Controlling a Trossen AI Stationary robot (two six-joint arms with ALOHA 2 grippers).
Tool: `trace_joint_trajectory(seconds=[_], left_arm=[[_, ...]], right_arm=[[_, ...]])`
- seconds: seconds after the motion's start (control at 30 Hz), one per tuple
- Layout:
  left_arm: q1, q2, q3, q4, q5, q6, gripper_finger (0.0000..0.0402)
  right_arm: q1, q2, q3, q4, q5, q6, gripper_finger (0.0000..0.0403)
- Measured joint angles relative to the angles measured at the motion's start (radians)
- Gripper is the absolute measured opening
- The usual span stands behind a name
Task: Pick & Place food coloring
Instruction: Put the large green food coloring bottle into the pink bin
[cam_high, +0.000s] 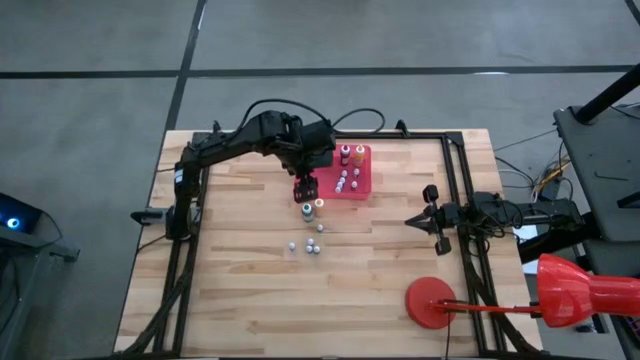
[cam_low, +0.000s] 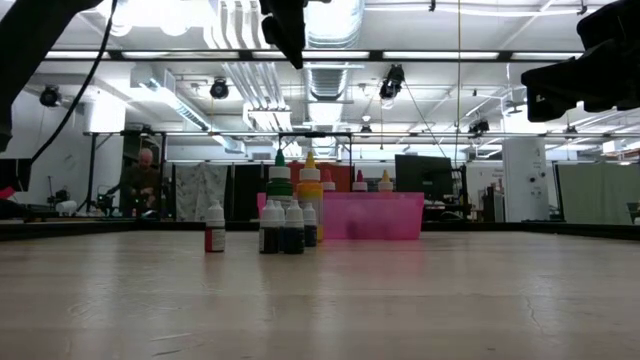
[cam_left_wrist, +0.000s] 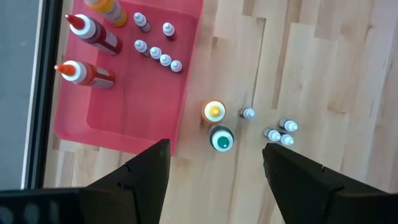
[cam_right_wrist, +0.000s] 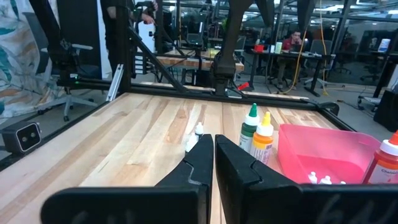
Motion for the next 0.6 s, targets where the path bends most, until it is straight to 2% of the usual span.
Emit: trace_joint_trajectory(seconds=[0.37, 0.6], left_arm=[[-0.005, -0.08, -0.051, 0.008, -0.002, -0.023, 0.0227], [-0.005, -0.191, -0.205, 0.053, -0.02, -0.067, 0.0227]], right_arm=[[0.0, 0.001, 0.0, 0.0, 0.0, 0.0, 0.0008], [-0.001, 0.002, 0.0, 0.0, 0.0, 0.0, 0.0008]])
